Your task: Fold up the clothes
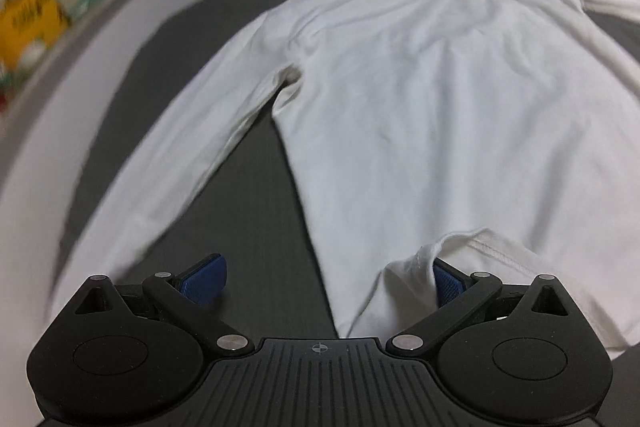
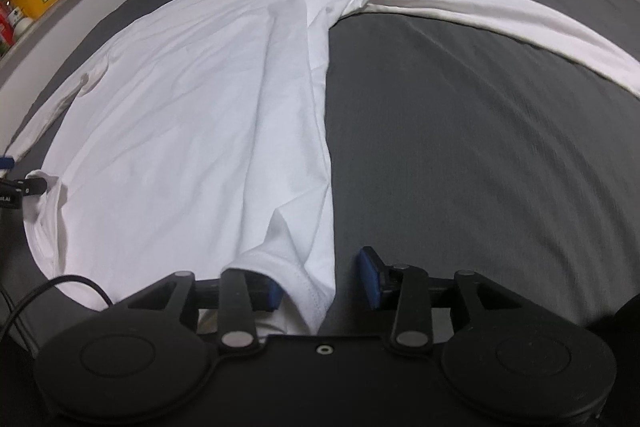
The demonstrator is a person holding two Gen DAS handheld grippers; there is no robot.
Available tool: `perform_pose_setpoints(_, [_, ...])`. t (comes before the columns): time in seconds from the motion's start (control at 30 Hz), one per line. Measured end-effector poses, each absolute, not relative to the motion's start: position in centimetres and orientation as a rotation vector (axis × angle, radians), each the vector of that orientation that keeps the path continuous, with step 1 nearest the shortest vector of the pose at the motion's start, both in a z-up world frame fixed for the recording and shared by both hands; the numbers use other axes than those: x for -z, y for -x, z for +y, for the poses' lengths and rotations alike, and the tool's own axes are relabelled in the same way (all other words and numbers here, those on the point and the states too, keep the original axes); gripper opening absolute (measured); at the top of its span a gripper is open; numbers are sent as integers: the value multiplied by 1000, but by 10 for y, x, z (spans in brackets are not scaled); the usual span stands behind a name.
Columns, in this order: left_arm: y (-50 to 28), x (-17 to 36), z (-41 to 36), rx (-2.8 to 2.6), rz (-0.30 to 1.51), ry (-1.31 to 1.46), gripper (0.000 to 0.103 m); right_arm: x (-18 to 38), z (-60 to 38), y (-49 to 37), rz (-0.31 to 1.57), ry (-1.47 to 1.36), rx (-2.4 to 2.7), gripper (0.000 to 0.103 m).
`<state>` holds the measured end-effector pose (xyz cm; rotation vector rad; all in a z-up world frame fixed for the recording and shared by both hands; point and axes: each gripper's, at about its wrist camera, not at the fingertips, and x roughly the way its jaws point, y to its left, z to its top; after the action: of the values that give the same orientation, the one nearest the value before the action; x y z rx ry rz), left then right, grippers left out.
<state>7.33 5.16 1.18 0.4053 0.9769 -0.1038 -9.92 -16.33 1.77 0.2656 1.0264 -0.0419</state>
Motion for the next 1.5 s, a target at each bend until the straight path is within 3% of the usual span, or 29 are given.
perform_pose_setpoints(0.1, [-71,-17,64,150,1004,-372,103,-18,-164,99,1031,-269,38,38])
perform_pose_setpoints(0.43, [-30,-26,47,185,976,-654,103,-18,-164,103,1055,-280,25,40])
perform_pose_setpoints(0.53, [-26,-29,48,162,972,-592,101,-18,-163,109,1069,-284,30,40])
perform_pose_setpoints(0.67, [-21,-36,52,166,956,-482,69,-16,-158,115,1072,-266,35,36])
perform_pose_setpoints(0.7, [-19,-35,52,175,965,-479,56,-16,-158,115,1073,-266,36,23])
perform_pose_setpoints(0.77, [-17,-34,51,192,982,-473,48,-15,-159,116,1073,-271,41,5])
perform_pose_setpoints(0.97, [-5,-54,71,135,953,-393,27,-44,-169,126,1006,-236,66,3])
perform_pose_setpoints(1.07, [4,-65,81,126,932,-386,26,-66,-164,133,971,-83,58,2])
perform_pose_setpoints(1.3, [27,-80,86,122,897,-459,26,-89,-97,147,884,694,33,3])
perform_pose_setpoints(1.43, [27,-65,81,130,928,-476,26,-55,-90,129,1026,551,-32,7])
perform_pose_setpoints(1.5, [28,-59,79,132,933,-482,26,-36,-94,120,1100,495,18,20])
